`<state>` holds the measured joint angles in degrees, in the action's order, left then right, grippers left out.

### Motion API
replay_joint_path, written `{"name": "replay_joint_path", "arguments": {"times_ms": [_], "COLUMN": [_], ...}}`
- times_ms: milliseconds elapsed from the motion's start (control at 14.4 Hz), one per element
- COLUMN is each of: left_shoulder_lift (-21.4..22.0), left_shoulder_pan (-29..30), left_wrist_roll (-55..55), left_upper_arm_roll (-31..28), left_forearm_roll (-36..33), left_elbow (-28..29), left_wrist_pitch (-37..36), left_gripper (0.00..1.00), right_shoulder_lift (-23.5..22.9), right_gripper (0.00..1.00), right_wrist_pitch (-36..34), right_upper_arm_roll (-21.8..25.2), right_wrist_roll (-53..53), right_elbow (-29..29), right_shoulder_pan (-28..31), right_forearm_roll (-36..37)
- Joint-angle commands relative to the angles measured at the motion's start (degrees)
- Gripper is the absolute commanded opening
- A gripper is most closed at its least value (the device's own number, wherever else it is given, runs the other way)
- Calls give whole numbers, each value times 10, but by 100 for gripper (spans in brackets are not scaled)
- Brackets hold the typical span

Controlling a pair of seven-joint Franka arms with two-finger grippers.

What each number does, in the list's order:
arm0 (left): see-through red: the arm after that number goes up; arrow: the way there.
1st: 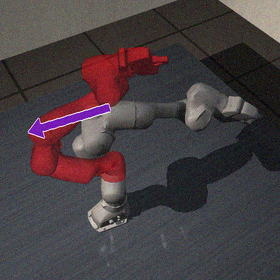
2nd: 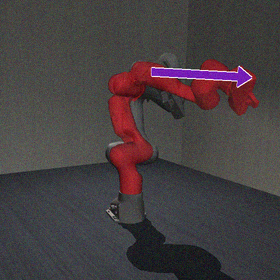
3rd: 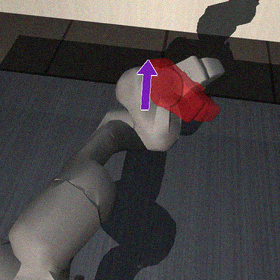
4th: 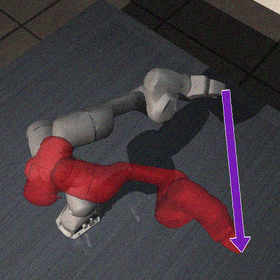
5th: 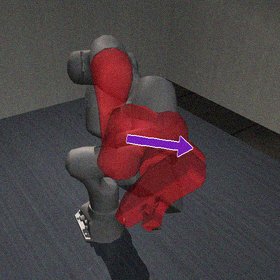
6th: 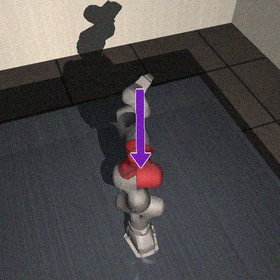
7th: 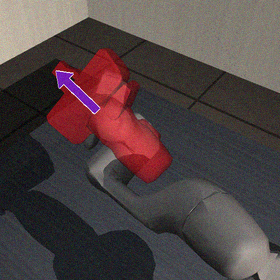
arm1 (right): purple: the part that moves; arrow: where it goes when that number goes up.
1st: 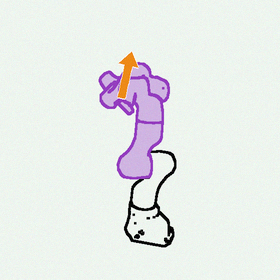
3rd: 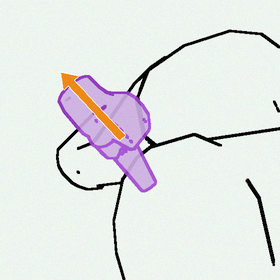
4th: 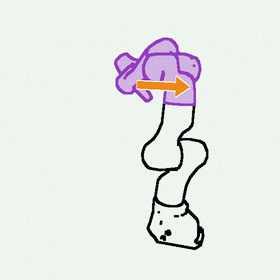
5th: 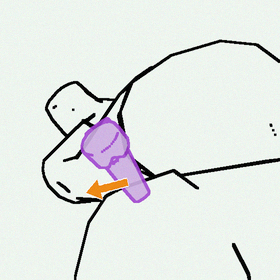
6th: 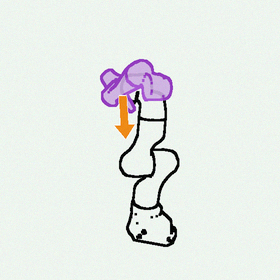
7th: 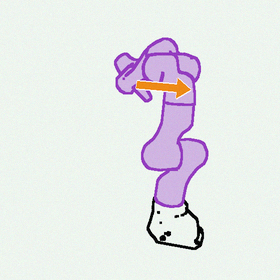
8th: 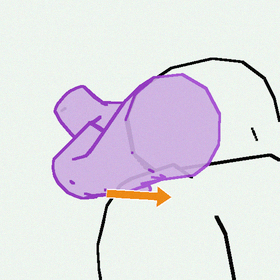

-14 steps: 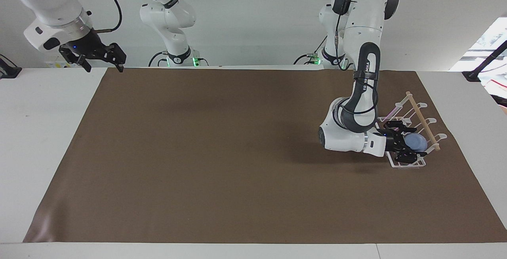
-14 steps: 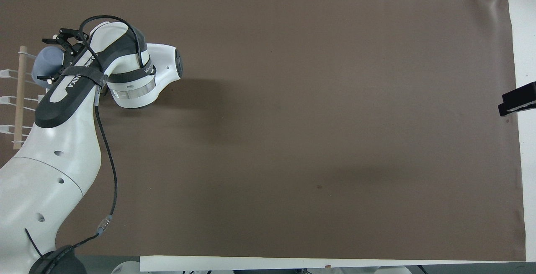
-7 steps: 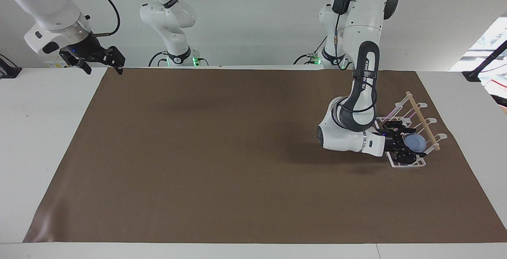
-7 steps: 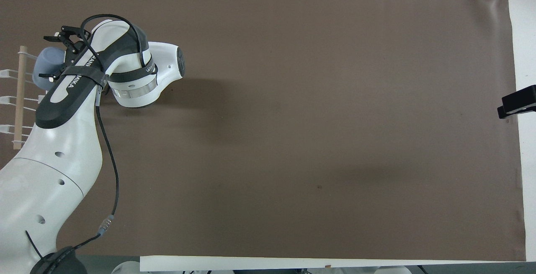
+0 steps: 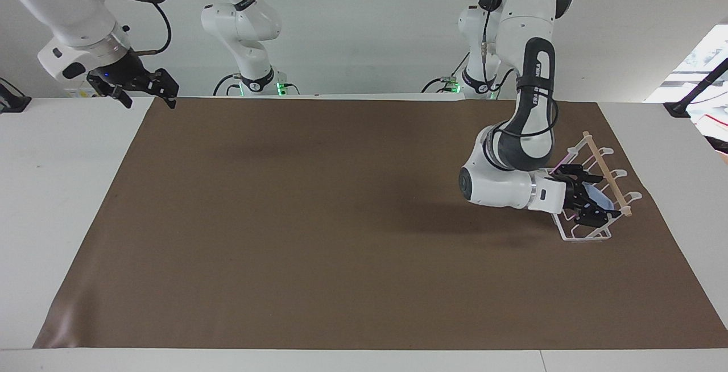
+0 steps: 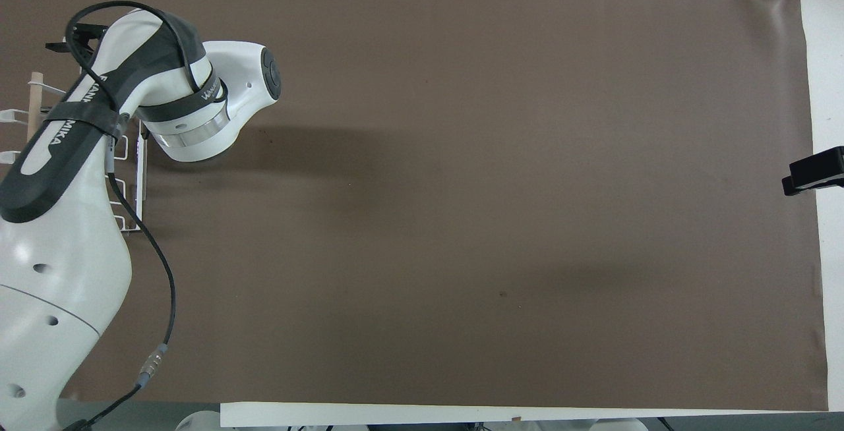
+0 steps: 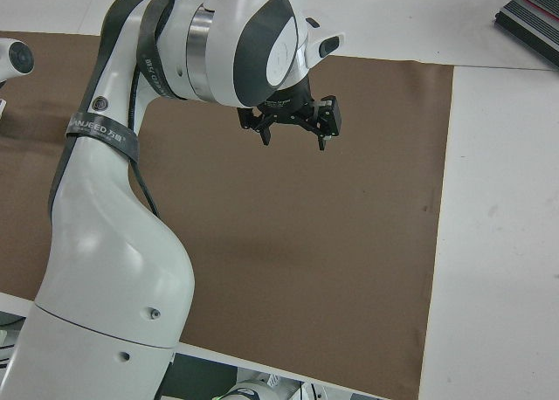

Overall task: Hang cup on cup holder
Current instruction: 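Open the left gripper and release the cup on the peg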

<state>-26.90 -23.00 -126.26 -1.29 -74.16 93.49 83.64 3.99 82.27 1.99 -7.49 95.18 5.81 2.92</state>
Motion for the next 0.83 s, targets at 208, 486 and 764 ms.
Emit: {"name": "replay_joint_path", "arguments": {"times_ms": [208, 486, 764], "left_shoulder_lift": [60, 118, 181], "left_shoulder_pan": [7, 25, 102], "left_wrist_roll": [104, 231, 483], "left_upper_arm_roll": [-5, -8, -8], "left_forearm_roll": [34, 81, 260], "left_elbow": [-16, -36, -39], "left_wrist_pitch": [17, 25, 85], "left_gripper": [100, 100, 100], "right_shoulder_lift": [8, 8, 8], "right_gripper": [99, 99, 99], "right_wrist_pitch": [8, 4, 3], "right_upper_arm_roll": [-2, -2, -2], "right_wrist_roll": [-24, -23, -24], "right_elbow": [4, 1, 1], "right_shoulder_pan": [6, 5, 6], "right_forearm_roll": [-10, -11, -11]}}
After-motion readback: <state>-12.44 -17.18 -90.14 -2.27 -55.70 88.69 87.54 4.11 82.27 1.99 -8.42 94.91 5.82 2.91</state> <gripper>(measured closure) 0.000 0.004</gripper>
